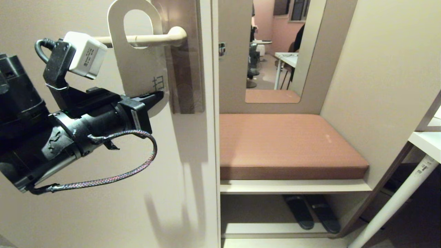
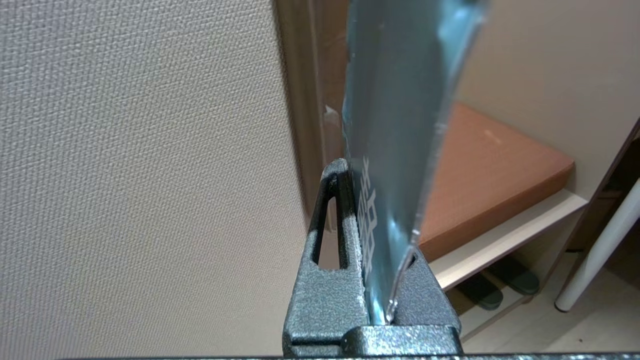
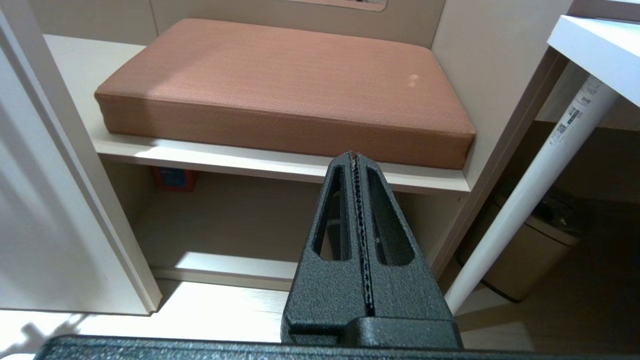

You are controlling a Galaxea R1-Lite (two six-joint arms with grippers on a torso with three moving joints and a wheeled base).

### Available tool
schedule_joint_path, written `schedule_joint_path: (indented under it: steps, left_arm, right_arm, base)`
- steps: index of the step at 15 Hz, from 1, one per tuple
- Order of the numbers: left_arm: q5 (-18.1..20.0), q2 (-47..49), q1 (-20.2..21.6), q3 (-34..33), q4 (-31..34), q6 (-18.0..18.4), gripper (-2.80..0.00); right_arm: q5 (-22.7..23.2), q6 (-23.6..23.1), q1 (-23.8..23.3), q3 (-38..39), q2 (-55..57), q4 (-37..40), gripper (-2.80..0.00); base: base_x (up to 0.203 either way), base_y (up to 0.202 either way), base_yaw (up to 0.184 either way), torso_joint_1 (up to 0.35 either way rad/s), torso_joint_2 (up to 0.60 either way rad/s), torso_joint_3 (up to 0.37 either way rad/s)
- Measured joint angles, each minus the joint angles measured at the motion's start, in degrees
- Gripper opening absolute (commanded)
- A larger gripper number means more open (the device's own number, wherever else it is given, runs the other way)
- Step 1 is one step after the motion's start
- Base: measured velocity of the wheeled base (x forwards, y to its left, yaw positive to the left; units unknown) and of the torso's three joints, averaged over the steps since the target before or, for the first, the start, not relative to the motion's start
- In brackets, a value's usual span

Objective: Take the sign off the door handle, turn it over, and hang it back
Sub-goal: Hang the sign back with the other side facing out

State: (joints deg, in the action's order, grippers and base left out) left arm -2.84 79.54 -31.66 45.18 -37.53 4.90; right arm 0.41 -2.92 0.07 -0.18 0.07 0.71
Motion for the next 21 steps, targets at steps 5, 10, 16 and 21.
schedule_joint_path:
  steps: [5, 10, 16, 21]
  left_arm:
    - [-2.02, 0.11, -3.55, -0.21, 0.37, 0.58, -2.8]
    - [-2.94, 0.09, -5.57, -1.38, 1.14, 0.9, -2.8]
    - [-2.91, -0.63, -5.94, -2.85, 1.12, 0.88, -2.8]
    - [-2.8, -0.91, -6.01, -2.96, 1.02, 0.88, 0.0]
  right_arm:
    - [0.0, -0.05, 0.0, 0.0, 0.0, -0.02, -2.8]
    - [0.0, -0.03, 0.0, 0.0, 0.0, -0.02, -2.8]
    - [0.0, -0.03, 0.0, 0.0, 0.0, -0.02, -2.8]
    - [-0.08, -0.03, 0.0, 0.0, 0.0, -0.02, -2.8]
  base:
    - [0.0, 0.0, 0.0, 0.0, 0.0, 0.0]
    - [0.0, 0.0, 0.0, 0.0, 0.0, 0.0]
    - [0.0, 0.0, 0.0, 0.0, 0.0, 0.0]
    - [0.0, 0.0, 0.0, 0.0, 0.0, 0.0]
